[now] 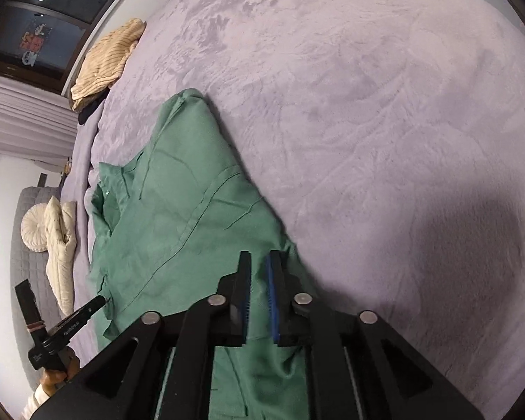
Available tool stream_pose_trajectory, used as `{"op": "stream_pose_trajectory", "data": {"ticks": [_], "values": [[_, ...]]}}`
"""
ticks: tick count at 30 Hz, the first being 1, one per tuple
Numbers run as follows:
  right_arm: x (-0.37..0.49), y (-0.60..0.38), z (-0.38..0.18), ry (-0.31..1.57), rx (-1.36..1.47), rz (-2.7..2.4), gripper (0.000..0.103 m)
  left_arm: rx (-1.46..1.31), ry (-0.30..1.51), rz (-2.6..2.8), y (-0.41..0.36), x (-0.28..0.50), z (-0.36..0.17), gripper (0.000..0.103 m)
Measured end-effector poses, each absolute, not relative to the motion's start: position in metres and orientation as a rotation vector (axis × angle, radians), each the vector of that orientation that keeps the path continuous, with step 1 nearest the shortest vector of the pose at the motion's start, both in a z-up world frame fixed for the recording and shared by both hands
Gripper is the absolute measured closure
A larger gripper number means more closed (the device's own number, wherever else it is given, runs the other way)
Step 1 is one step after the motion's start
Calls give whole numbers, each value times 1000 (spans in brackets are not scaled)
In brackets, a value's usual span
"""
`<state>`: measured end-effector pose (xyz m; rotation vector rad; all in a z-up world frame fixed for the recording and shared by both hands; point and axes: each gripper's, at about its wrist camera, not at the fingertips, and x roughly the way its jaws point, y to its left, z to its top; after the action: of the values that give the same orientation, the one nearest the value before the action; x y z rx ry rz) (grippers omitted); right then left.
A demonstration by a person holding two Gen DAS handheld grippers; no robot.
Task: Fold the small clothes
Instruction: 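Fold the held side over the jacket body with the right gripper, release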
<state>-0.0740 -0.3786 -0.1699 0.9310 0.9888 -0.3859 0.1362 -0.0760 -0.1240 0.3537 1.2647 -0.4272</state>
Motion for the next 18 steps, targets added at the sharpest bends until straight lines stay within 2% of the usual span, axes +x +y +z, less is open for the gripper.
{"op": "stream_pose_trajectory", "data": {"ticks": [2,10,11,12,13,14,18], "values": [[-71,-355,-163,988,942,-325,47,328,1288,-397,-57,134,-125,94],[-34,-267,-189,1091,1060,-122,47,211,1333,-401,-26,121,-134,93],[-31,-263,-194,1091,1085,-125,47,193,1335,-404,-24,121,-134,84],[-29,-261,-199,1089,1113,-138,47,172,1336,-403,-23,121,-134,34],[-29,-261,-204,1080,1158,-155,47,168,1325,-379,-19,121,-134,9],[-30,-263,-209,1069,1205,-170,47,159,1292,-363,-17,121,-130,1],[-30,-269,-222,1028,1321,-213,48,115,1320,-406,-18,121,-129,1]]}}
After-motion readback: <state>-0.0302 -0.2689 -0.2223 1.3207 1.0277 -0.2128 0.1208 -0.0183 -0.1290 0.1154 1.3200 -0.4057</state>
